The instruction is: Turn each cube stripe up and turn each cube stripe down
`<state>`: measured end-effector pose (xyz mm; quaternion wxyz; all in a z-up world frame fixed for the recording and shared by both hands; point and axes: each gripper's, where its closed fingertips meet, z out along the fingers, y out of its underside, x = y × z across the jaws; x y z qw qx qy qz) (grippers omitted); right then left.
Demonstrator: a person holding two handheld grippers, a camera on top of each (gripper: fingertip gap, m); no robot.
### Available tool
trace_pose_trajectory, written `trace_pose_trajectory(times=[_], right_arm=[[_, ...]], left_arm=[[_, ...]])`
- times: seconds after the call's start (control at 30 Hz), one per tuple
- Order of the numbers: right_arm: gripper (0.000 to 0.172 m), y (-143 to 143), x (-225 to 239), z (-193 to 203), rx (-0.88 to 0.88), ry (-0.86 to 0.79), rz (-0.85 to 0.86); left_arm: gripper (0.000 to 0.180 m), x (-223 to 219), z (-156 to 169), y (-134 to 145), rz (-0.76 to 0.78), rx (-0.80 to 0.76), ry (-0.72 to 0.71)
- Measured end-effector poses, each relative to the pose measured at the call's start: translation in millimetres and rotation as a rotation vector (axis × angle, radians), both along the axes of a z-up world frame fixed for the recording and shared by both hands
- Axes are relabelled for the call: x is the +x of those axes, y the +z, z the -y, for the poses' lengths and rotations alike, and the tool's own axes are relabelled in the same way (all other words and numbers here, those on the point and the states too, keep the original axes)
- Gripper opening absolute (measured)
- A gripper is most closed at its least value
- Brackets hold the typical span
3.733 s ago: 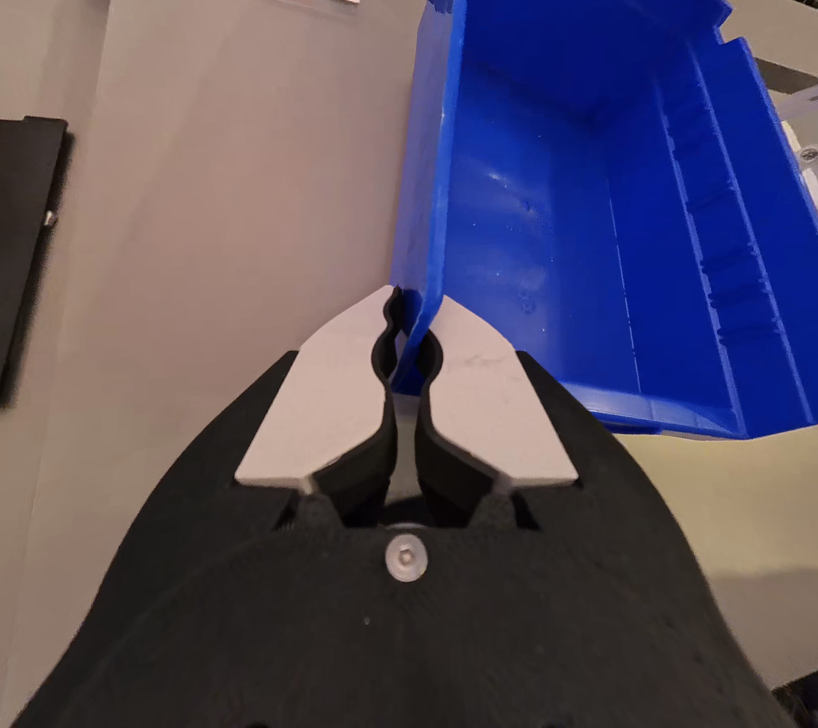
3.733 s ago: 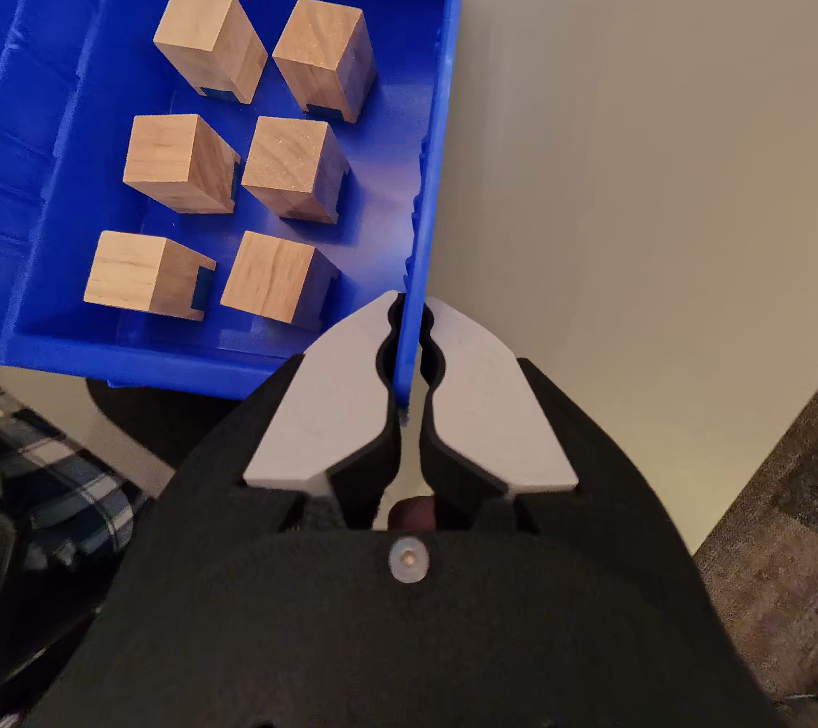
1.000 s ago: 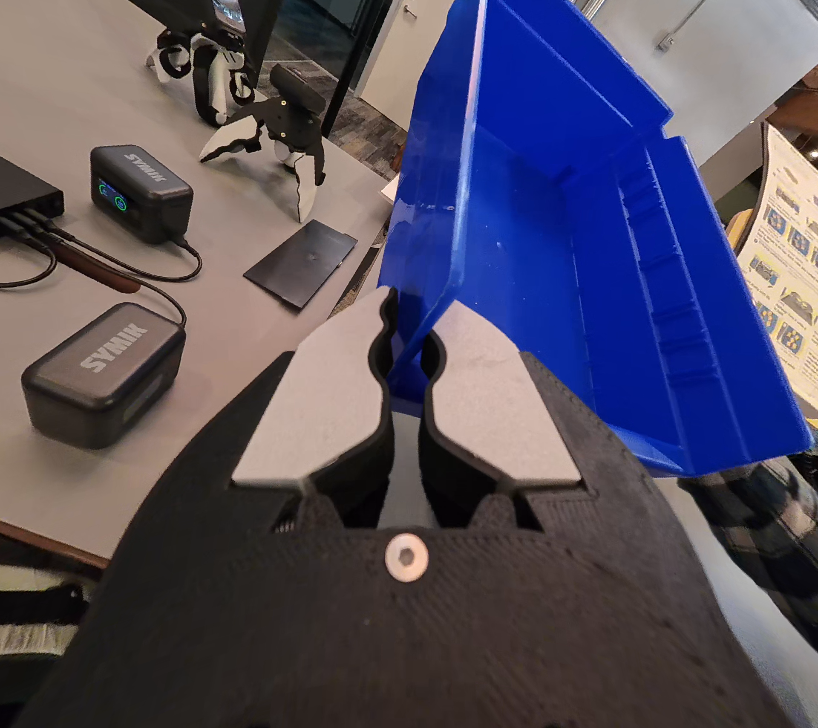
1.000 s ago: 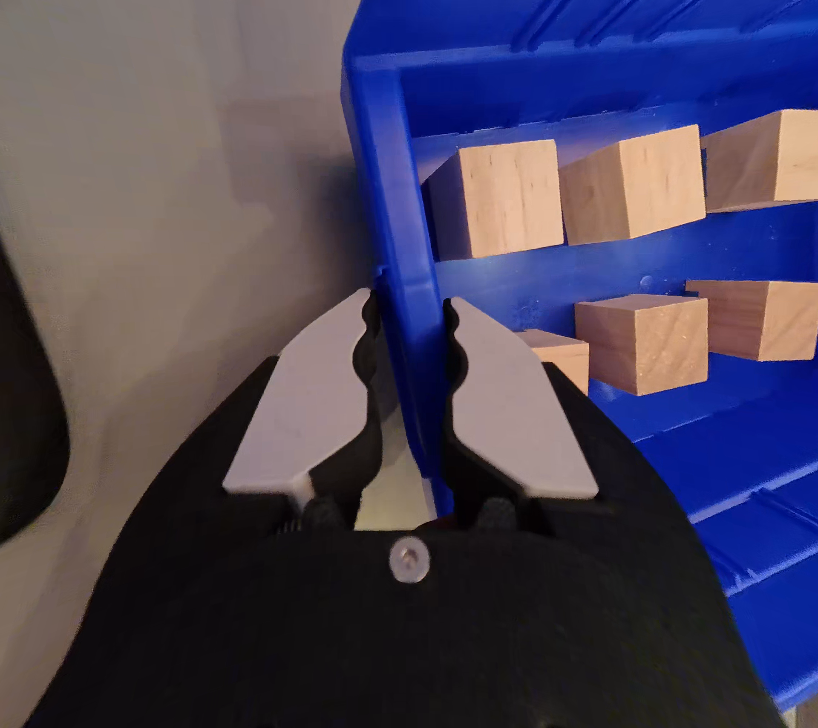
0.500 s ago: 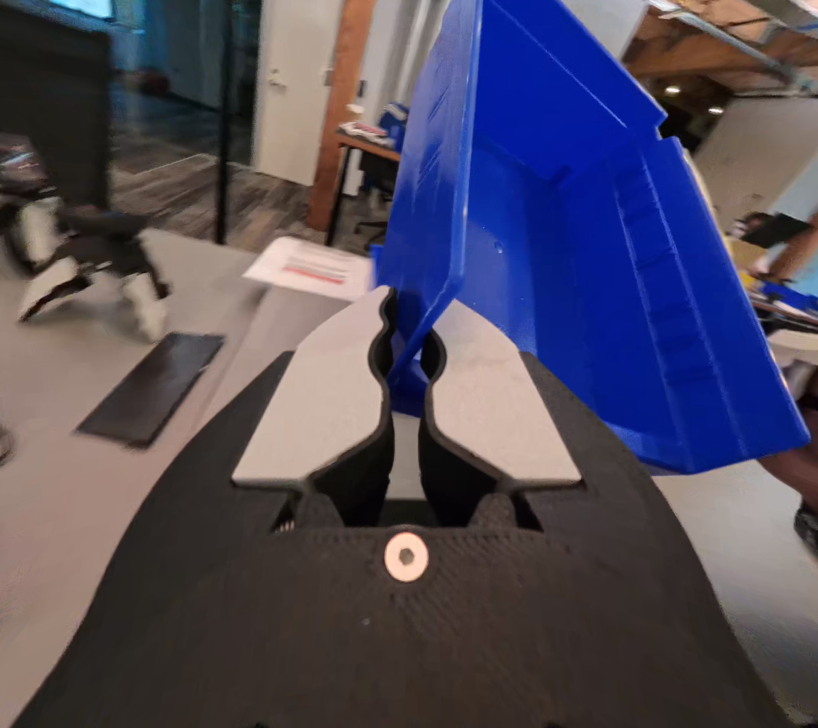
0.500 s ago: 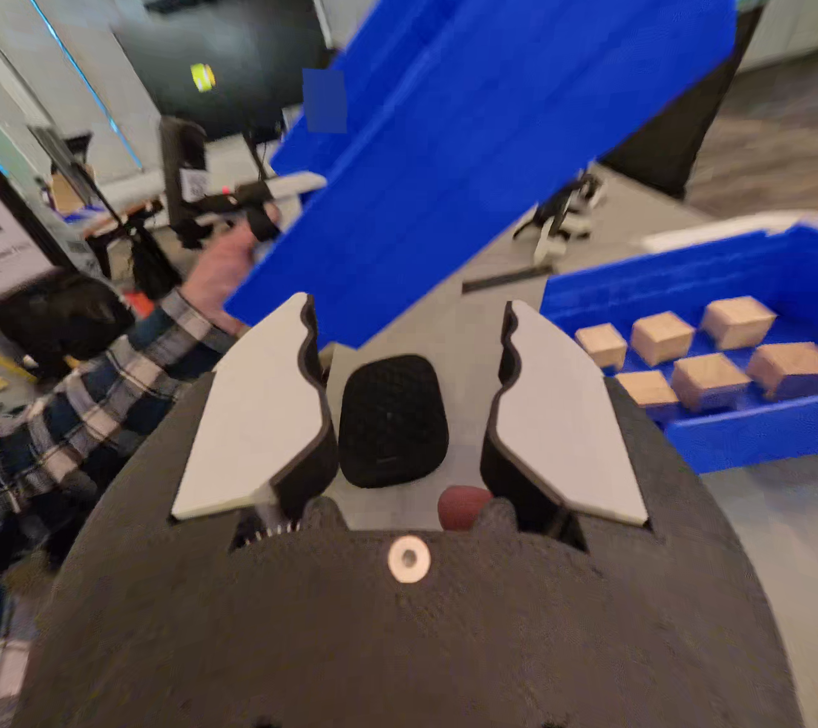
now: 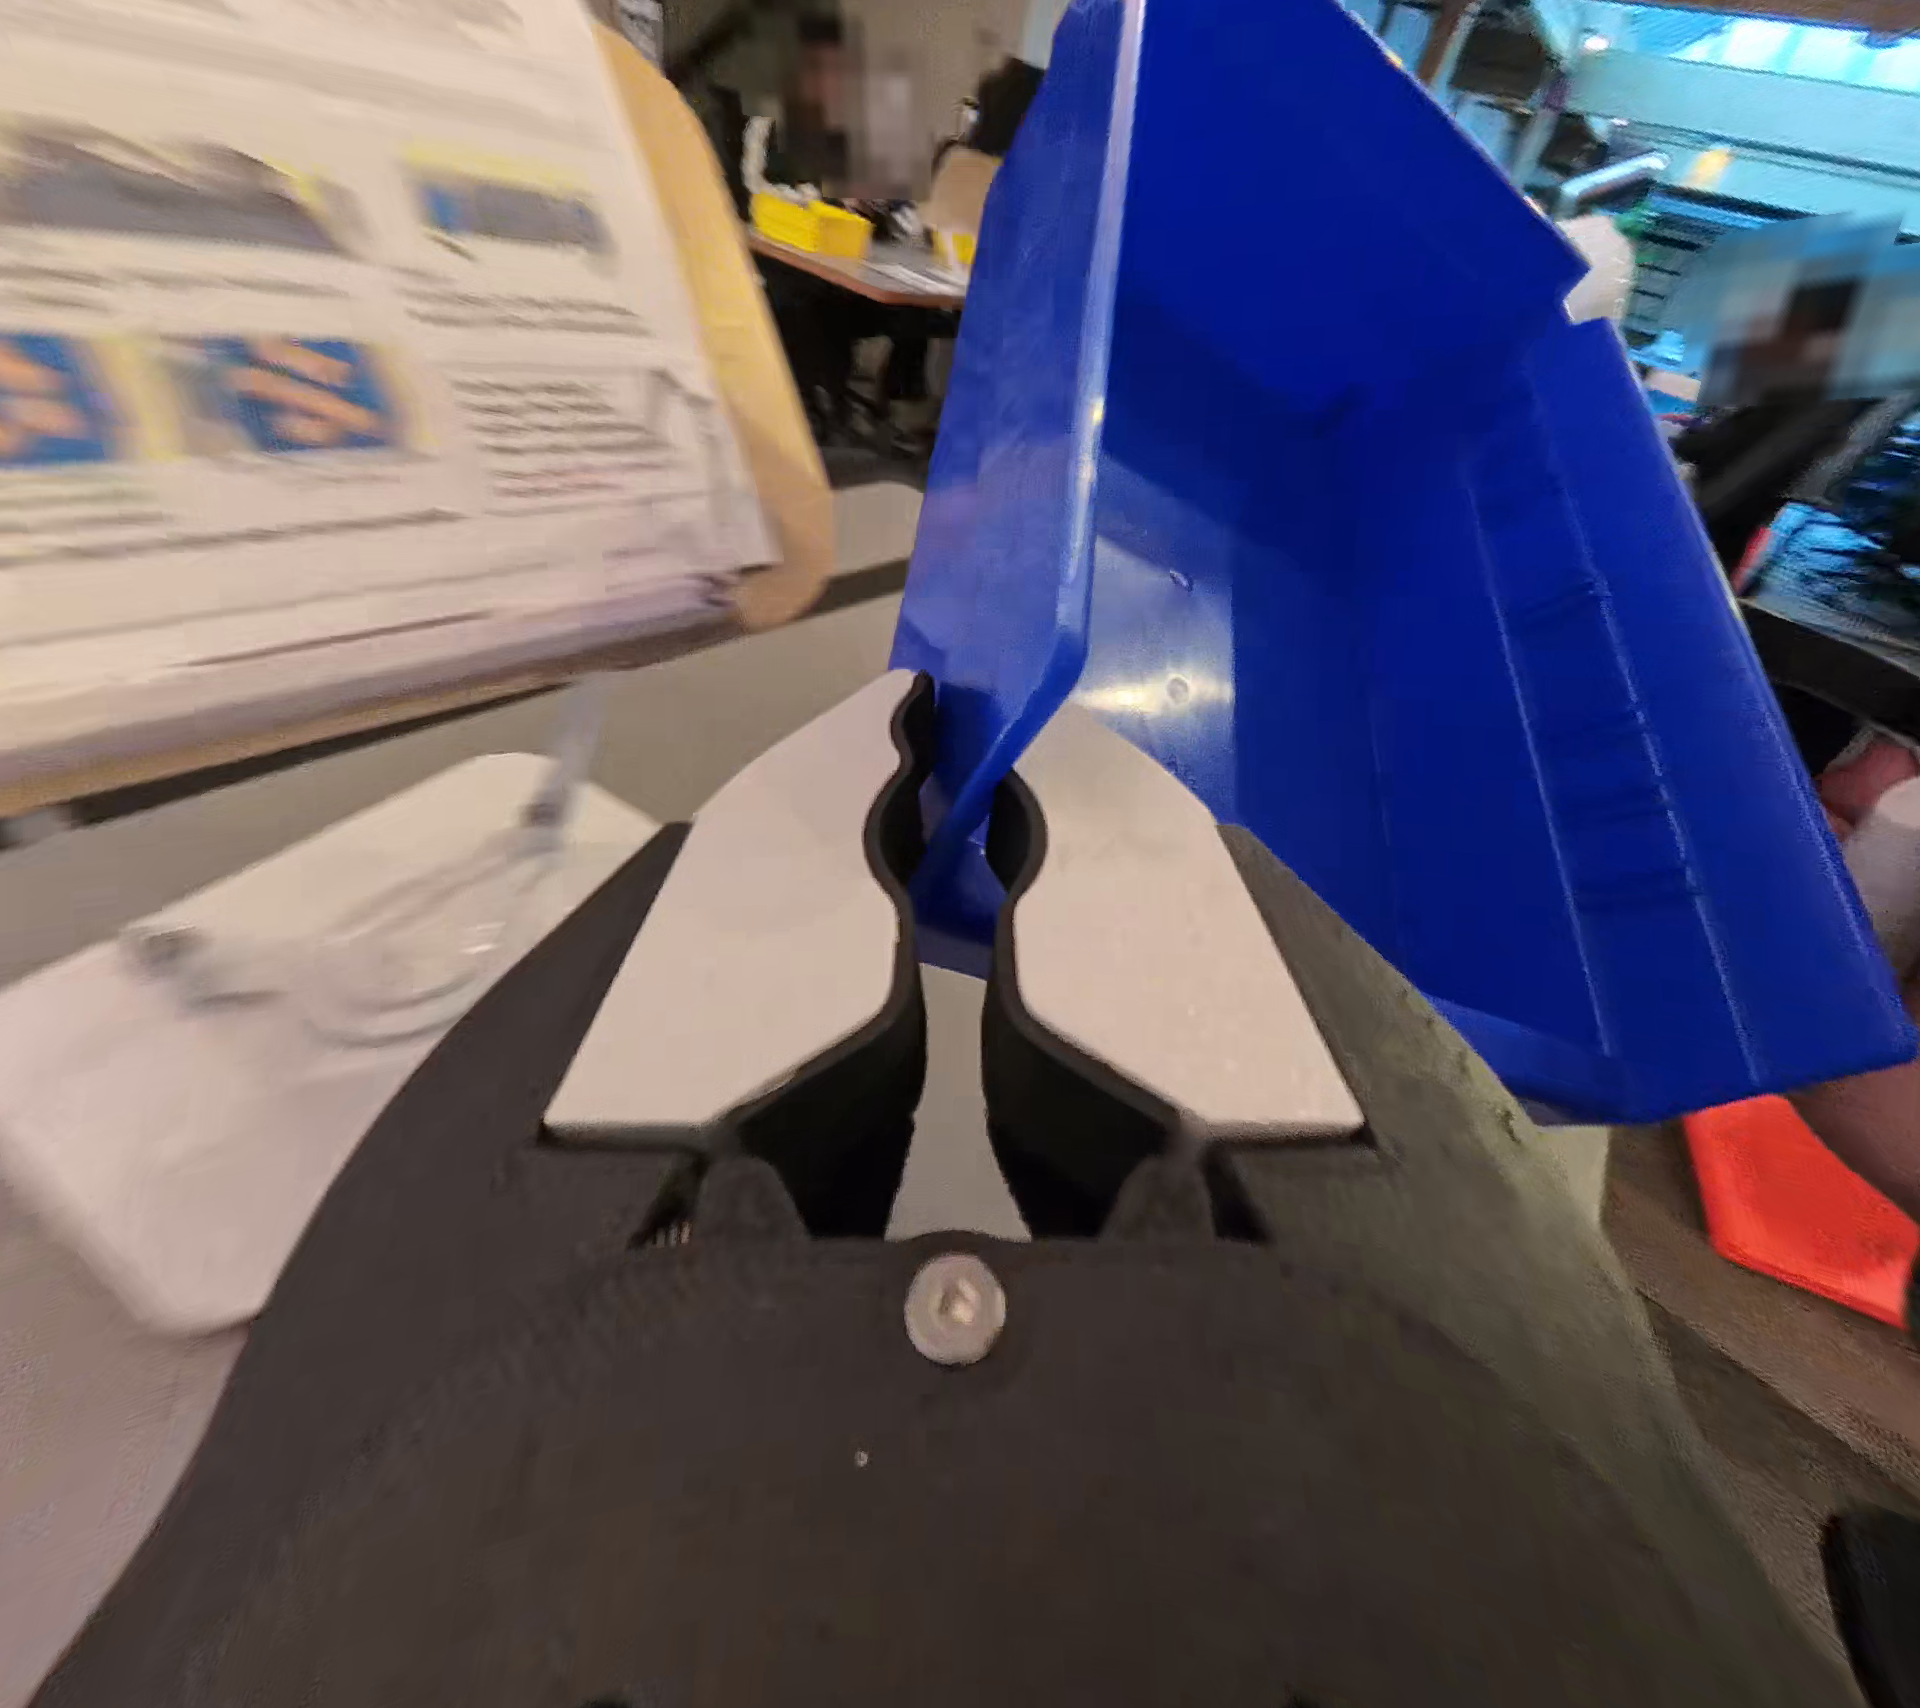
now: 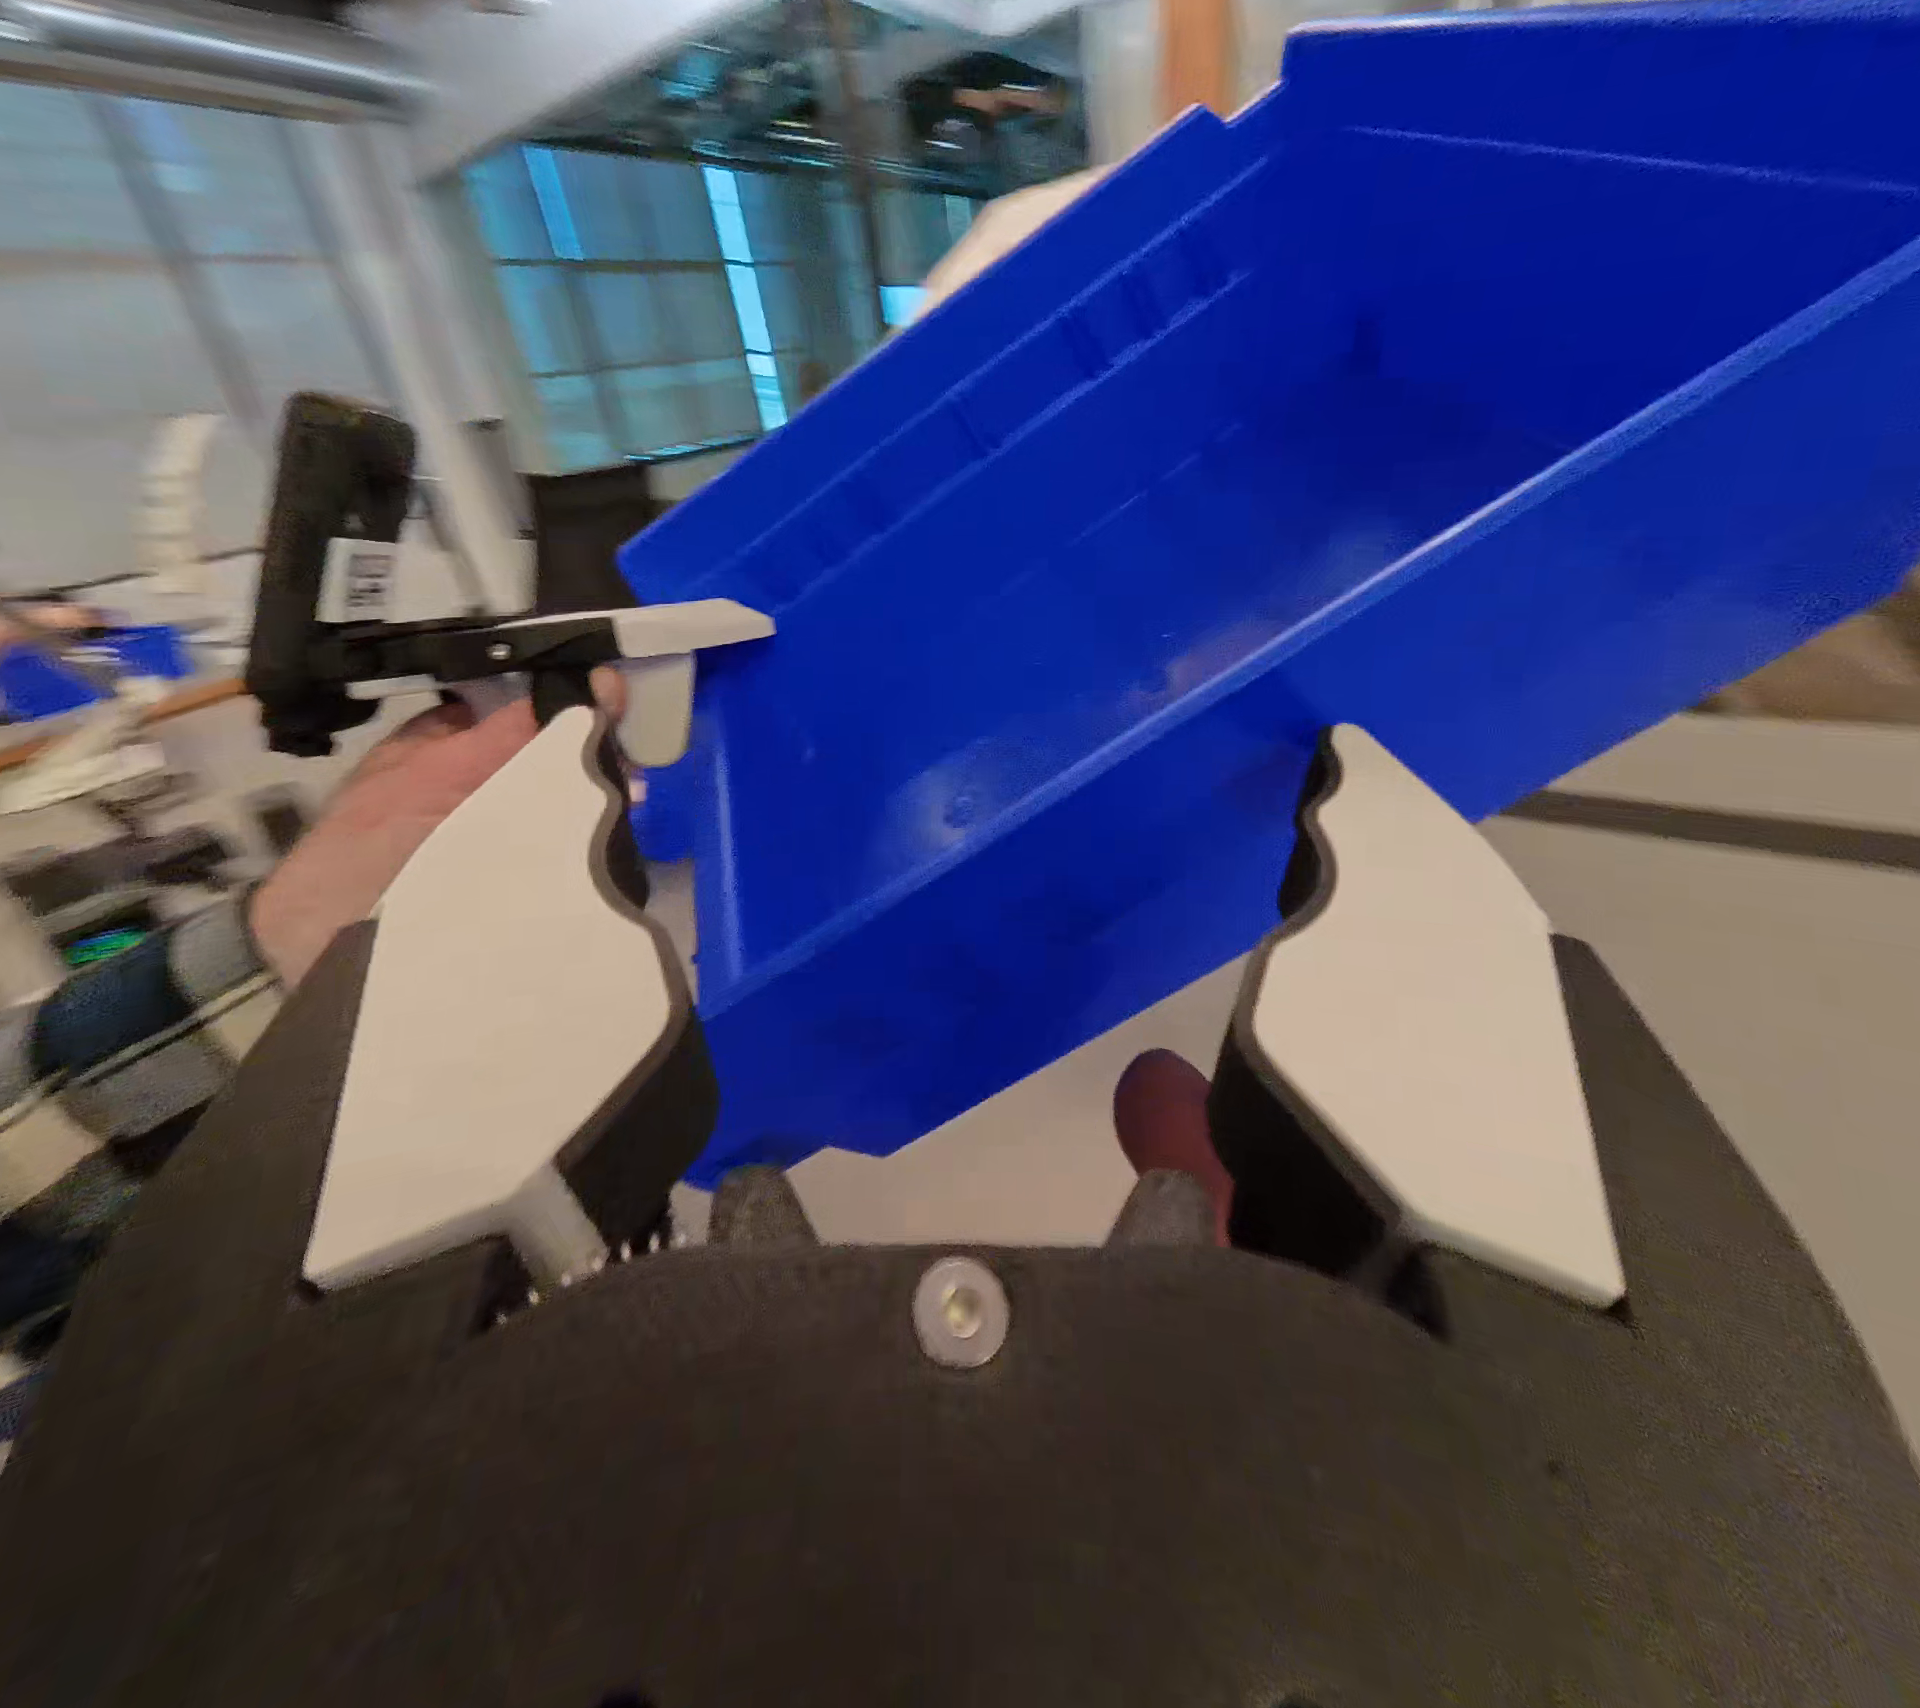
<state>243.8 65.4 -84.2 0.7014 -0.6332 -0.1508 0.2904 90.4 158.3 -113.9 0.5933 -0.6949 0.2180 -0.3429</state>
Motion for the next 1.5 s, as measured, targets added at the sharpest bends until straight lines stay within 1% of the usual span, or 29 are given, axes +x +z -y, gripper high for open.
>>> trace_pose_trajectory(times=[0.07, 0.17, 0.23, 0.3, 0.4, 0.43, 0.53, 0.6, 0.67, 0.73, 0.8, 0.83, 0.9, 0.93, 1.0, 1.07, 1.1, 1.13, 1.17, 1.23, 1.3, 1.37, 1.4, 1.47, 1.5], right_arm=[[0.116, -18.0, 45.0, -4.9, -0.051, -0.134, 0.014], [0.116, -47.9, 101.9, -19.0, -0.159, -0.261, -0.003], [0.122, -71.6, 129.7, -34.2, -0.251, -0.310, 0.012], [0.124, -94.2, 150.3, -52.1, -0.357, -0.323, 0.011], [0.126, -115.7, 170.2, -81.7, -0.458, -0.311, 0.022], [0.128, -124.9, 174.1, -93.9, -0.502, -0.297, 0.035], [0.123, -151.3, 179.7, -130.6, -0.618, -0.220, 0.062], [0.110, -155.3, 184.2, -154.5, -0.620, -0.182, 0.059], [0.102, -160.5, 187.6, -179.4, -0.632, -0.133, 0.082], [0.101, -168.3, 189.2, -204.5, -0.681, -0.046, 0.095], [0.092, -170.5, 194.2, -230.2, -0.693, 0.010, 0.101], [0.088, -171.2, 196.4, -242.7, -0.695, 0.022, 0.111], [0.087, -172.8, 195.2, -265.0, -0.702, 0.050, 0.145], [0.086, -174.3, 194.4, -275.9, -0.694, 0.045, 0.178], [0.086, -180.9, 195.0, -292.6, -0.682, 0.038, 0.291], [0.087, -179.1, 196.6, -301.1, -0.696, 0.070, 0.267], [0.093, -178.5, 201.8, -303.1, -0.716, 0.067, 0.252], [0.100, -176.7, 210.5, -303.5, -0.721, 0.038, 0.271], [0.104, -169.7, 220.7, -302.1, -0.690, -0.013, 0.298], [0.097, -141.8, 232.8, -287.4, -0.573, -0.100, 0.338], [0.091, -105.6, 225.5, -258.5, -0.422, -0.131, 0.368], [0.080, -68.0, 204.2, -219.4, -0.248, -0.138, 0.389], [0.075, -50.1, 190.2, -198.3, -0.145, -0.141, 0.394], [0.077, -19.1, 151.0, -156.5, 0.094, -0.099, 0.407], [0.075, -9.7, 132.1, -140.5, 0.161, -0.088, 0.404]], left_arm=[[0.008, 50.6, -8.5, -19.3, -0.020, -0.027, -0.060], [0.009, 110.5, -16.6, -48.7, -0.048, -0.052, -0.110], [0.011, 142.1, -21.1, -68.2, -0.013, -0.106, -0.154], [0.013, 163.3, -28.4, -91.5, -0.025, -0.150, -0.161], [0.016, 181.9, -38.8, -118.8, 0.019, -0.264, -0.158], [0.017, 185.4, -41.7, -124.0, 0.033, -0.285, -0.146], [0.020, 185.6, -53.3, -134.1, 0.066, -0.329, -0.081], [0.020, 183.6, -60.9, -143.7, 0.076, -0.364, -0.041], [0.023, 183.6, -65.3, -151.3, 0.087, -0.366, -0.020], [0.031, 190.3, -64.1, -160.1, 0.110, -0.412, -0.023], [0.045, 199.9, -65.6, -169.1, 0.126, -0.441, -0.031], [0.047, 204.3, -68.9, -169.8, 0.127, -0.444, -0.025], [0.064, 211.0, -80.2, -165.2, 0.098, -0.405, -0.013], [0.073, 214.9, -86.4, -164.8, 0.094, -0.419, -0.017], [0.078, 220.6, -96.1, -162.4, 0.101, -0.450, -0.049], [0.076, 220.1, -102.2, -162.0, 0.104, -0.465, -0.092], [0.075, 219.2, -100.1, -160.0, 0.131, -0.487, -0.140], [0.080, 216.9, -96.3, -154.7, 0.173, -0.500, -0.189], [0.080, 210.7, -91.9, -148.2, 0.199, -0.476, -0.213], [0.078, 194.1, -73.6, -133.5, 0.209, -0.376, -0.245], [0.075, 174.2, -41.4, -115.7, 0.230, -0.308, -0.310], [0.065, 144.5, -4.5, -86.6, 0.271, -0.176, -0.341], [0.058, 125.2, 13.8, -66.9, 0.297, -0.089, -0.340], [0.042, 83.6, 42.6, -27.3, 0.320, 0.097, -0.288], [0.026, 65.2, 56.3, -8.6, 0.336, 0.167, -0.292]])
